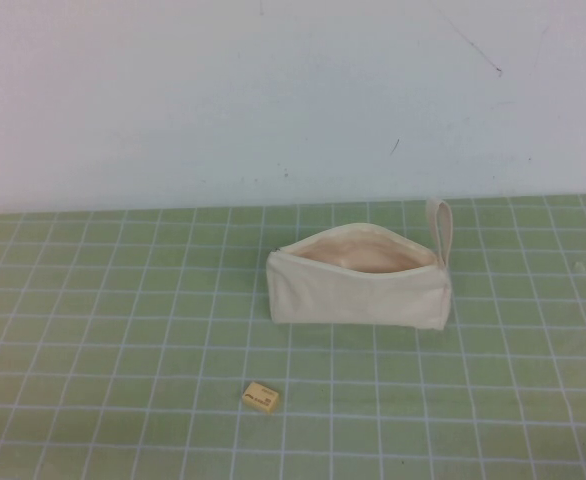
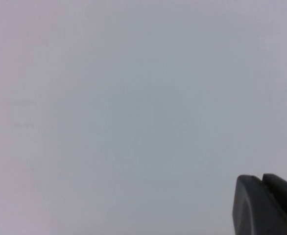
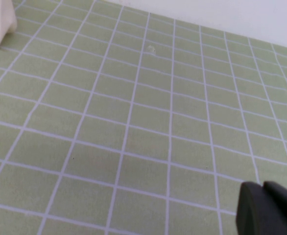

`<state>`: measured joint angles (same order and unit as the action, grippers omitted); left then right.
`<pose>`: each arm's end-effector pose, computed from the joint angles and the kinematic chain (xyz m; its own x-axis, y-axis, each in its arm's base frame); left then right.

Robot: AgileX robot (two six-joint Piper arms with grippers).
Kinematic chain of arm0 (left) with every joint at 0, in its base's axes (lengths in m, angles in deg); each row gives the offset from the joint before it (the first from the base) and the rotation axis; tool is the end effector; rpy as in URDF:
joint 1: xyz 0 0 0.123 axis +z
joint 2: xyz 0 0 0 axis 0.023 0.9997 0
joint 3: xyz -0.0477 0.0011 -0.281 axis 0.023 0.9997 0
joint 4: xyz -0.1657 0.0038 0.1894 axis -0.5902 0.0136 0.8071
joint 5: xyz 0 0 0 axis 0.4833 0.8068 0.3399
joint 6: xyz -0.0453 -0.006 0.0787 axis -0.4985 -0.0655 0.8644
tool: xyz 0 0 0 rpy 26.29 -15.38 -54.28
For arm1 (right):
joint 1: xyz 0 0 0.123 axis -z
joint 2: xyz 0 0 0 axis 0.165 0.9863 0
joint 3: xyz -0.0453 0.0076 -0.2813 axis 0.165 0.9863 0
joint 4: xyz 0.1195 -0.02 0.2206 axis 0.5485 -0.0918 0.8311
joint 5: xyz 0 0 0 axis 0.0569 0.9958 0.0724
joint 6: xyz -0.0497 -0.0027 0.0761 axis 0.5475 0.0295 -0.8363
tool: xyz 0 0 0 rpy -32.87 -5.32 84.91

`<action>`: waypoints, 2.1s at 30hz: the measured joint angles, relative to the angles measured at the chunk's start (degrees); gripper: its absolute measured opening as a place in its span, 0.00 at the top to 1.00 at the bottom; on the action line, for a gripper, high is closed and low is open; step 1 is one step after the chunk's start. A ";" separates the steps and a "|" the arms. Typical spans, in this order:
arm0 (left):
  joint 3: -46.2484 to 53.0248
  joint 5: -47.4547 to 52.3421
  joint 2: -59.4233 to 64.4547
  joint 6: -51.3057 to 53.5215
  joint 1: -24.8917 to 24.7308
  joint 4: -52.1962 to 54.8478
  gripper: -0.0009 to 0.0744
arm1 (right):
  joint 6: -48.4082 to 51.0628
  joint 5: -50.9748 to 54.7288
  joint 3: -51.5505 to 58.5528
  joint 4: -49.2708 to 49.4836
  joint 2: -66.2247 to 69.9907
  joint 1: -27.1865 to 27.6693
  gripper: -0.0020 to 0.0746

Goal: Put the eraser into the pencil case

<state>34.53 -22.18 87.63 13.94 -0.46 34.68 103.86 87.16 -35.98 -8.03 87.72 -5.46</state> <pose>0.0521 -0.0014 0.2274 0.3161 -0.0471 -0.9475 0.0409 0.9985 -0.0360 0.0525 -0.0040 0.1738 -0.2863 -0.2651 -0.9207 -0.0082 0.9616 -0.2743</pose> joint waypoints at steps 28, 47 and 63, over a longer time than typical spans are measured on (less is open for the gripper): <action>-34.45 35.05 30.80 2.02 0.00 -8.40 0.99 | 0.00 0.00 0.00 0.00 0.00 0.00 0.97; -56.67 46.50 84.12 26.62 -13.78 -22.27 0.99 | 0.00 0.00 0.00 0.00 0.00 0.00 0.97; -68.82 52.67 103.20 19.35 -27.20 -6.95 0.26 | 0.00 0.00 0.00 0.00 0.00 0.00 0.97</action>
<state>-34.28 30.49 190.83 33.29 -27.66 27.73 103.86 87.16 -35.98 -8.03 87.72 -5.46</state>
